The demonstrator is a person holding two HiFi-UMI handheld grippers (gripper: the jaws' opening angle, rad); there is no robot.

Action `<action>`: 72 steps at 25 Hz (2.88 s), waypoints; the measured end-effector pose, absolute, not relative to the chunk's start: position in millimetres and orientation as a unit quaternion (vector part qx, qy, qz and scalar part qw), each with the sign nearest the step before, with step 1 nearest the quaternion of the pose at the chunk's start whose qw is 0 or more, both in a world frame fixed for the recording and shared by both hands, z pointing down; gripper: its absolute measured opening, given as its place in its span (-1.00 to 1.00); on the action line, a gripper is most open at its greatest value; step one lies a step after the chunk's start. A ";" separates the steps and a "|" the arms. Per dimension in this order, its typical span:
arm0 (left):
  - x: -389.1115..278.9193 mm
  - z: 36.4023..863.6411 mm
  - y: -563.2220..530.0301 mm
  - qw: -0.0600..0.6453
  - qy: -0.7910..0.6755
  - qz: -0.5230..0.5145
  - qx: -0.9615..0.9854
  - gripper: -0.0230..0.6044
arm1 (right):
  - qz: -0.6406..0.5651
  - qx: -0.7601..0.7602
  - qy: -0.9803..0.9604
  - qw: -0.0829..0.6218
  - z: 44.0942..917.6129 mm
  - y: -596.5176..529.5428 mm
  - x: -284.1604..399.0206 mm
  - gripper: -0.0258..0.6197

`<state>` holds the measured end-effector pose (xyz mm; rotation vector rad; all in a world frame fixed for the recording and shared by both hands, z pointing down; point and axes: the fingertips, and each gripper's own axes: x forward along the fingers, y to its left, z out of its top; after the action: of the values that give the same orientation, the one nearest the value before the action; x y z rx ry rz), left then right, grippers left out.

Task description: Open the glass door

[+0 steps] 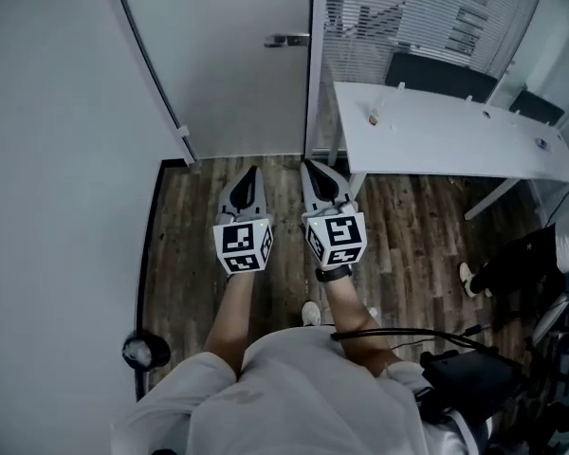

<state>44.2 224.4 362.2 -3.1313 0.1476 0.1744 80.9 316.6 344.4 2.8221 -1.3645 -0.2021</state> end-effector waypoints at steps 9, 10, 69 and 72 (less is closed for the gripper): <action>170.0 380.0 224.0 0.007 0.061 0.014 -0.998 -0.92 | -0.077 0.888 -0.438 0.121 349.9 307.5 209.0 -0.92; 181.2 382.3 218.7 0.008 0.064 0.007 -0.998 -0.92 | -0.067 0.886 -0.446 0.109 353.2 300.9 220.6 -0.92; 885.6 543.5 -80.6 0.277 -0.236 -0.244 -0.899 -0.37 | 0.094 0.964 -0.249 0.001 453.2 89.7 849.7 -0.92; 888.0 555.7 -82.2 0.346 -0.291 -0.275 -0.848 -0.37 | 0.095 0.968 -0.232 0.001 453.7 95.5 848.7 -0.92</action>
<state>888.0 -82.2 555.7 -2.2009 -0.7564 -0.7138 848.7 95.5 453.7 3.0394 -0.7298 0.2973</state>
